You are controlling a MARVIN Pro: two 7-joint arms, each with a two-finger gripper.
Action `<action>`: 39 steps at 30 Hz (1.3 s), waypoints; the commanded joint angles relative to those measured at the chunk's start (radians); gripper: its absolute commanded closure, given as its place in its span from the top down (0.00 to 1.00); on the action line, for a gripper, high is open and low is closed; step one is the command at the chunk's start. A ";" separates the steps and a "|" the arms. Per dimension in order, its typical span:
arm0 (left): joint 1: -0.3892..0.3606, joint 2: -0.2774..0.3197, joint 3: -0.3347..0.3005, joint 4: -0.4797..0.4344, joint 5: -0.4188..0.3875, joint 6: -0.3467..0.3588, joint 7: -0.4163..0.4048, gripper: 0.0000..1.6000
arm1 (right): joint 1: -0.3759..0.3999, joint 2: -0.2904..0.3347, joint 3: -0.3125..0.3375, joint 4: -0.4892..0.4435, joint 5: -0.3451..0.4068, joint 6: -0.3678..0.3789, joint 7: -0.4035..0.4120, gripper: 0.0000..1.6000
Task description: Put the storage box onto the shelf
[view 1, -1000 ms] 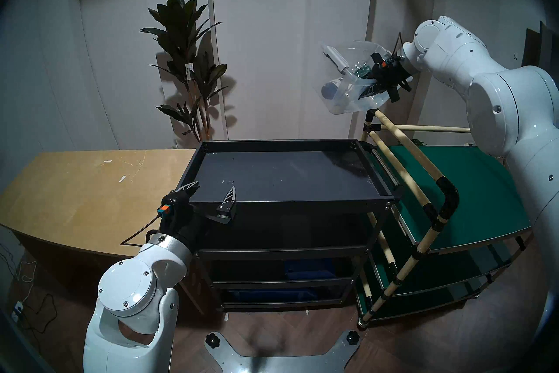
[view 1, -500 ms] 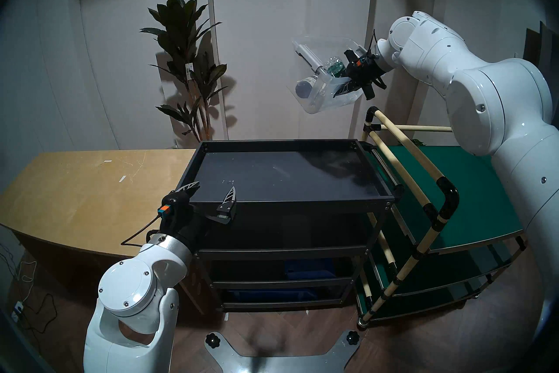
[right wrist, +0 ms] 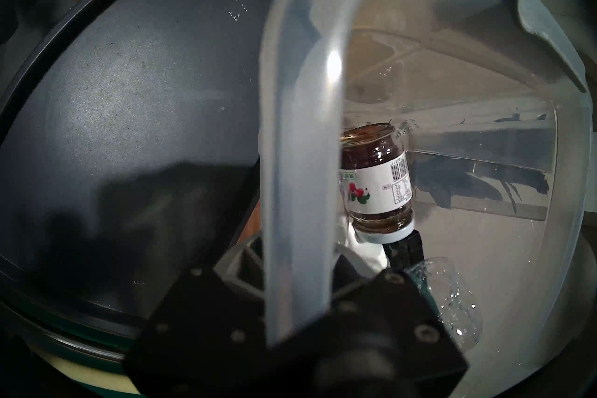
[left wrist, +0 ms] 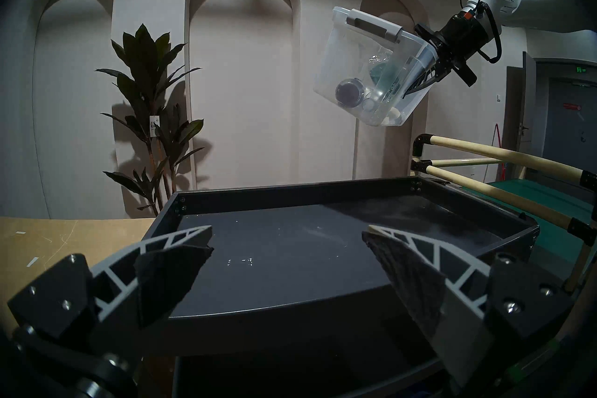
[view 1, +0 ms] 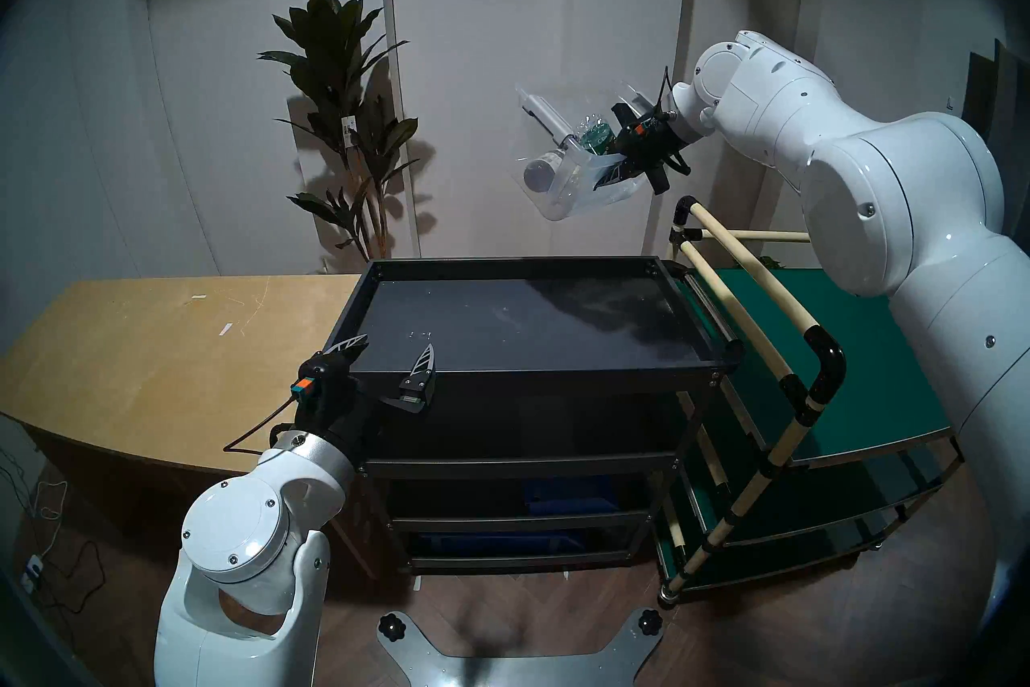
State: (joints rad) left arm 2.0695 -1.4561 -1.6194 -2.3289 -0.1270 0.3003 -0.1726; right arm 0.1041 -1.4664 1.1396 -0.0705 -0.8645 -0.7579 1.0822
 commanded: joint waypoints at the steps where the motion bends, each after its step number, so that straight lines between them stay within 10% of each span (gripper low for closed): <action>1: -0.007 0.000 0.000 -0.015 0.000 -0.004 -0.001 1.00 | 0.030 0.003 0.039 -0.029 0.040 0.020 0.067 0.00; 39: -0.011 0.000 0.001 -0.001 -0.001 -0.005 -0.001 1.00 | 0.057 -0.049 0.205 -0.053 0.115 0.236 0.109 0.00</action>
State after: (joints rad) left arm 2.0660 -1.4561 -1.6194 -2.3147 -0.1278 0.3003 -0.1726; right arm 0.0910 -1.4993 1.3122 -0.0790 -0.7816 -0.5498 1.2059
